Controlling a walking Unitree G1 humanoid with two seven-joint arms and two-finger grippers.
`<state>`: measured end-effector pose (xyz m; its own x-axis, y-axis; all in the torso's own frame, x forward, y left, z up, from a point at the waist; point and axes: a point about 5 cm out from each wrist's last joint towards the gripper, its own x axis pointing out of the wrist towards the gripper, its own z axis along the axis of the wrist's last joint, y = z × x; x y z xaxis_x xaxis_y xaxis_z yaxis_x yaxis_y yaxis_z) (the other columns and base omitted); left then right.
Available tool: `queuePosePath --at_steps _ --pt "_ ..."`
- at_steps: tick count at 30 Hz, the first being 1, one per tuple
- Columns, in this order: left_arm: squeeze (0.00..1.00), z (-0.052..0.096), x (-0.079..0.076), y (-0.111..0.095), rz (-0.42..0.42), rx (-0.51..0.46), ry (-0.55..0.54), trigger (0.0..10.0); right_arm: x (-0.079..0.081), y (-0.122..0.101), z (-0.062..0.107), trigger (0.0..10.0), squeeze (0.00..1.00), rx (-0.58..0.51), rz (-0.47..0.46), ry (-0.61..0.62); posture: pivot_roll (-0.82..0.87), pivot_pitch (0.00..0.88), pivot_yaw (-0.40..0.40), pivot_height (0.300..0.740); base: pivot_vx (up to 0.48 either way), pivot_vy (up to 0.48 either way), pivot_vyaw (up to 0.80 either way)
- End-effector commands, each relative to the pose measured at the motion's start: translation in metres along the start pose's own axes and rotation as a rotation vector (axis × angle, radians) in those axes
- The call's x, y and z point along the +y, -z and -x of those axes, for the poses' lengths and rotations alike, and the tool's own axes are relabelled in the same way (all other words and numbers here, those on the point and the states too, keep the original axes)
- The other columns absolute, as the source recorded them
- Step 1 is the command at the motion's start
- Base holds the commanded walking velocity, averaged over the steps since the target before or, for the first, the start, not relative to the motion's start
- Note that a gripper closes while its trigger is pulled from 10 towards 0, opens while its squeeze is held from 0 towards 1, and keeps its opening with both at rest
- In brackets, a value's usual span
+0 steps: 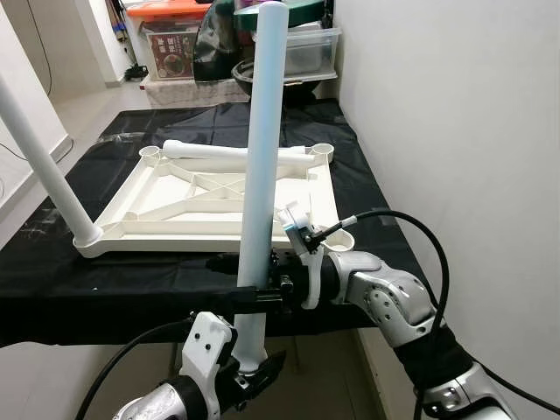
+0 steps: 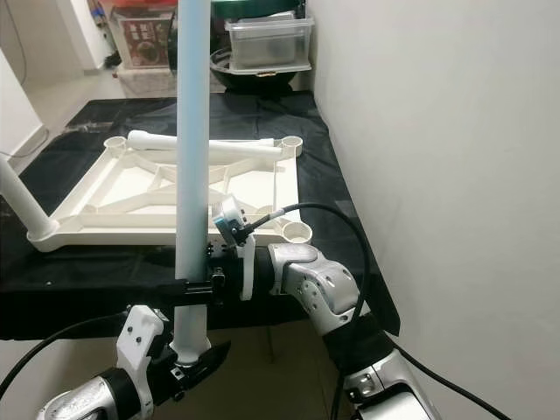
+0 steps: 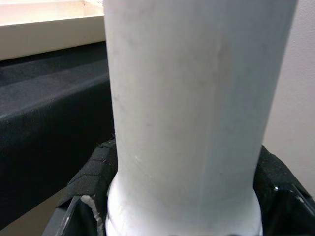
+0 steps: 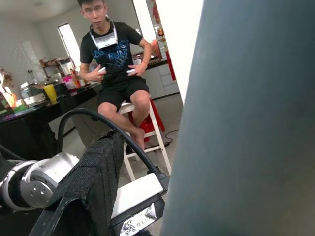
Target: Building children table
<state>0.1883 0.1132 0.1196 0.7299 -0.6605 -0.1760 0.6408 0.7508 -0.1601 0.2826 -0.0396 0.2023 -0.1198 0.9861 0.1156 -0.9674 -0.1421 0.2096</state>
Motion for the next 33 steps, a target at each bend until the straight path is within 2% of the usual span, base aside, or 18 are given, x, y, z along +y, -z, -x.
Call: queuePosePath --at_steps 1,5,6,32,33 --pt "0.0 0.0012 -0.0033 -0.0017 -0.012 0.003 0.023 10.0 0.0035 0.0001 -0.0035 10.0 0.0 0.007 0.004 -0.024 -0.02 0.028 0.046 0.74 0.0 0.0 0.0" --pt "0.0 0.0009 -0.0035 -0.0013 -0.012 0.005 0.024 10.0 0.0038 0.0003 -0.0035 10.0 0.0 0.008 0.003 -0.028 -0.02 0.024 0.046 0.74 0.0 0.0 0.0" --pt "0.0 0.0009 -0.0041 -0.0006 -0.012 0.007 0.027 10.0 0.0047 0.0006 -0.0034 0.0 0.0 0.007 0.0 -0.032 -0.02 0.021 0.046 0.74 0.0 0.0 0.0" --pt "0.0 0.0005 -0.0039 0.0063 0.025 0.046 0.015 10.0 0.0071 -0.0004 -0.0033 0.0 0.0 -0.001 -0.003 -0.03 -0.02 0.014 0.045 0.74 0.0 0.0 0.0" --pt "1.0 0.0012 -0.0036 0.0059 0.026 0.042 0.015 10.0 0.006 -0.0017 -0.0025 0.0 0.0 -0.003 -0.002 -0.024 -0.02 0.018 0.045 0.74 0.0 0.0 0.0"
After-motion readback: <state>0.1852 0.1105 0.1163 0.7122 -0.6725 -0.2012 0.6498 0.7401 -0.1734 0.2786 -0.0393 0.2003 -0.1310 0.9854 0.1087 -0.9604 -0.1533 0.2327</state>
